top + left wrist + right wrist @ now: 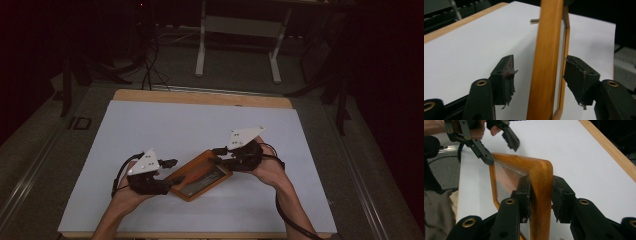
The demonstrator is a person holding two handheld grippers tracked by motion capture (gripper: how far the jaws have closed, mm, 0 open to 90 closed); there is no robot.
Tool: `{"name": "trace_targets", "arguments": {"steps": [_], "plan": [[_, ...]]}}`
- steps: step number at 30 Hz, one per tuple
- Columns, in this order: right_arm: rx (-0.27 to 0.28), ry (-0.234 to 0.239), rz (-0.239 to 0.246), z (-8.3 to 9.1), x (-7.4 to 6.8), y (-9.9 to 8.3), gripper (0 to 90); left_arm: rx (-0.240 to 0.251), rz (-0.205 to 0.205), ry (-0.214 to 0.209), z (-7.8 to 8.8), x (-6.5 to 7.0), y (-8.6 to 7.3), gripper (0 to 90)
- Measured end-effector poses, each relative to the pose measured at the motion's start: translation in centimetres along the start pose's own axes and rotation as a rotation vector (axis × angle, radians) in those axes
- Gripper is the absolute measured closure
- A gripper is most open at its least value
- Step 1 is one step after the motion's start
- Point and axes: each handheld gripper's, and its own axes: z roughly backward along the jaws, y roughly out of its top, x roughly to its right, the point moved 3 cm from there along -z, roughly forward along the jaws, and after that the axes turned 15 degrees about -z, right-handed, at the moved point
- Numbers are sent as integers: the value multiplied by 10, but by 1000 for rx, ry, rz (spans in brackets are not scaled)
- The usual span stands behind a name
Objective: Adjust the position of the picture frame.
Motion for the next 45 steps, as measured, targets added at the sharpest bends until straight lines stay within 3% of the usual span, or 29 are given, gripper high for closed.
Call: {"name": "trace_targets", "arguments": {"steps": [3, 5, 10, 14, 16, 18, 22, 26, 30, 34, 36, 40, 45], "plan": [[4, 2, 12, -2, -2, 3, 693, -67, -45, -25, -7, -2, 5, 535], [1, 2, 9, -2, -2, 4, 693, -78, -63, -53, -9, -2, 4, 648], [13, 19, -4, -4, 0, 3, 682, -83, -96, -59, -5, 2, 4, 667], [23, 31, -12, -5, 0, 3, 669, -71, -97, -54, -1, 5, 1, 677], [36, 58, -39, -7, 1, 3, 596, -66, -98, -54, 0, 6, 0, 679], [57, 66, -77, -8, 4, 0, 500, -56, -95, -47, 2, 7, -2, 681], [88, 65, -141, -11, 10, -15, 393, -51, -99, -44, 4, 9, -4, 682], [99, 57, -219, -16, 16, -36, 337, -44, -79, -38, 8, 9, -9, 682], [91, 55, -263, -23, 18, -51, 311, -32, -47, -32, 16, 8, -19, 681], [83, 97, -305, -37, 15, -61, 326, -31, -19, -24, 23, 8, -28, 680], [74, 127, -330, -48, 12, -65, 378, -26, -3, -20, 25, 9, -32, 680], [40, 178, -336, -72, 0, -71, 466, -19, 26, -17, 29, 8, -40, 679], [61, 239, -346, -84, -8, -72, 621, 17, 86, -19, 33, 5, -53, 679]]}}
